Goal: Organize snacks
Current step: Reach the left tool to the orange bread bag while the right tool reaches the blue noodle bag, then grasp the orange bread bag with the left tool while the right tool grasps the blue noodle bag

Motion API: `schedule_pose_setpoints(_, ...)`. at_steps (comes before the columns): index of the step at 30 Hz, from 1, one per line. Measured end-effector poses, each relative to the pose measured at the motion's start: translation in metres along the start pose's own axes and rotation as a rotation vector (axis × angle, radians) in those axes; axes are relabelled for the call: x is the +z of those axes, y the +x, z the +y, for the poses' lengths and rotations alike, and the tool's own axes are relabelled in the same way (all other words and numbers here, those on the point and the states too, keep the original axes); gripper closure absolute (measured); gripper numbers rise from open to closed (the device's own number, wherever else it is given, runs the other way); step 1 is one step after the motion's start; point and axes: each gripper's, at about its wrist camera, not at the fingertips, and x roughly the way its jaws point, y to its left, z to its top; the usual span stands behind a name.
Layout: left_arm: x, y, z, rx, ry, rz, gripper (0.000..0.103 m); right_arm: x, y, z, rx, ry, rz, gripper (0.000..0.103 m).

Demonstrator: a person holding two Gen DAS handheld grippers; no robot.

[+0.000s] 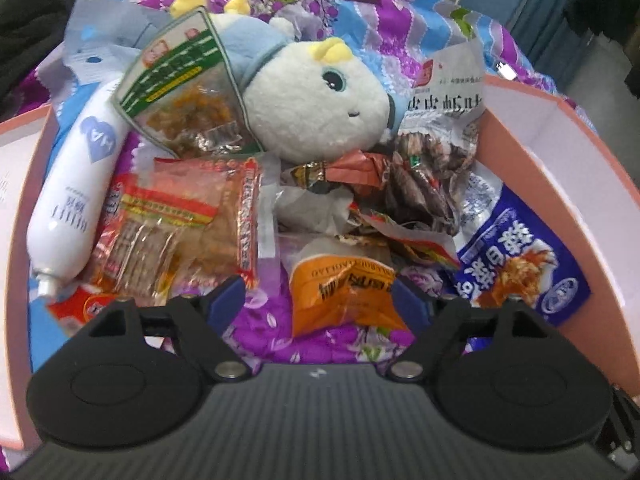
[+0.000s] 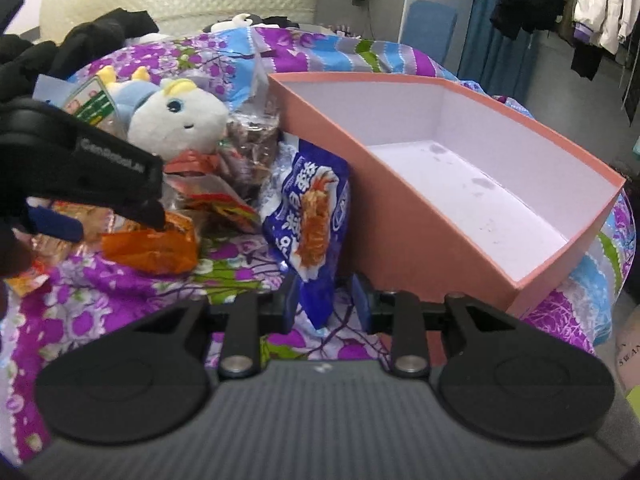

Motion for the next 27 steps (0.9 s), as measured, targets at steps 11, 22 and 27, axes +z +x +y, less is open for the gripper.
schedule_pose_setpoints(11,0.012,0.035,-0.019,-0.010,0.061,0.062,0.019,0.009,0.011,0.001,0.025,-0.085,-0.058,0.080)
schedule_pose_setpoints(22,0.012,0.029,-0.038,0.006,0.097,0.088,0.043,0.018,0.018,-0.013,0.137,-0.122,-0.022,0.101)
schedule_pose_setpoints(27,0.003,0.005,-0.039,0.026,0.094,0.071,0.045,0.016,-0.001,-0.015,0.184,-0.159,-0.032,0.101)
